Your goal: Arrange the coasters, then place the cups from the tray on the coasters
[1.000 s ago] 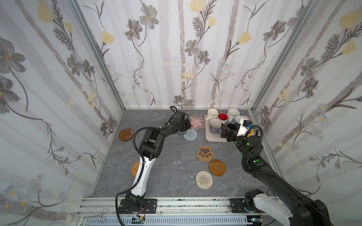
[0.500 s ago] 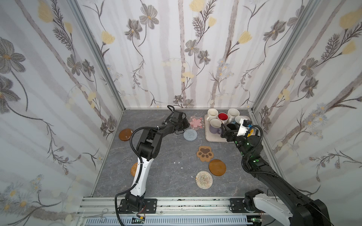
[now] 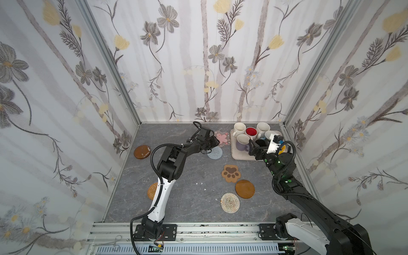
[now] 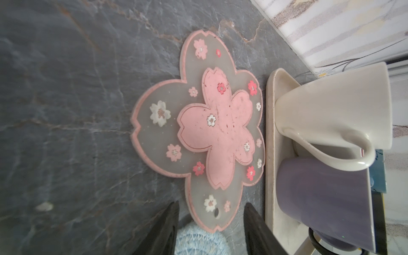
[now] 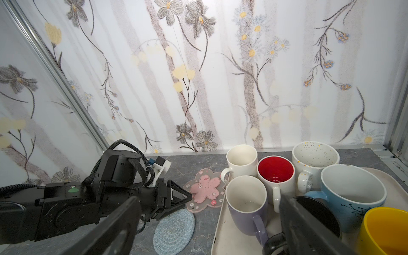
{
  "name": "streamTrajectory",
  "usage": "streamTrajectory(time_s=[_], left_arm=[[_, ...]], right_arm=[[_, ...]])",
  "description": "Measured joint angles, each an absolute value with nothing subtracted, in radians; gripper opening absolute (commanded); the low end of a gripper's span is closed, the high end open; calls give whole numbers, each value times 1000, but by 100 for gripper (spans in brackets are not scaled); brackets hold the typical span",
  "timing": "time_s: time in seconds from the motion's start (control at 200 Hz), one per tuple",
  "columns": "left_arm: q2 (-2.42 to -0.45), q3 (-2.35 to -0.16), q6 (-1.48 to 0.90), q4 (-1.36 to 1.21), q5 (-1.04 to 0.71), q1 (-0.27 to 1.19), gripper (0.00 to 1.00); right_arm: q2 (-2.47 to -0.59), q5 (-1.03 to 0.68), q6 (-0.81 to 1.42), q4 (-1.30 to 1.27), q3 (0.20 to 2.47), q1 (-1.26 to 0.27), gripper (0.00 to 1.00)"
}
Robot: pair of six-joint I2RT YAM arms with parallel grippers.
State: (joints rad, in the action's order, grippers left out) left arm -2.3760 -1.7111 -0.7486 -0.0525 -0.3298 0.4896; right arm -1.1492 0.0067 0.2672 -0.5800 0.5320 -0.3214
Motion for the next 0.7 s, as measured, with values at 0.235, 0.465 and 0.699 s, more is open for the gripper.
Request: streamTrajectory(time_s=[0.235, 0.465, 0.699], left_arm=[[-2398, -1724, -775, -87, -337, 491, 49], [-2408, -1728, -793, -107, -327, 490, 38], [-2410, -1728, -809, -100, -316, 490, 27]], right_arm=[[-1149, 7, 267, -580, 532, -321, 98], [-1149, 7, 267, -580, 532, -321, 98], [-1149, 7, 267, -580, 532, -321, 98]])
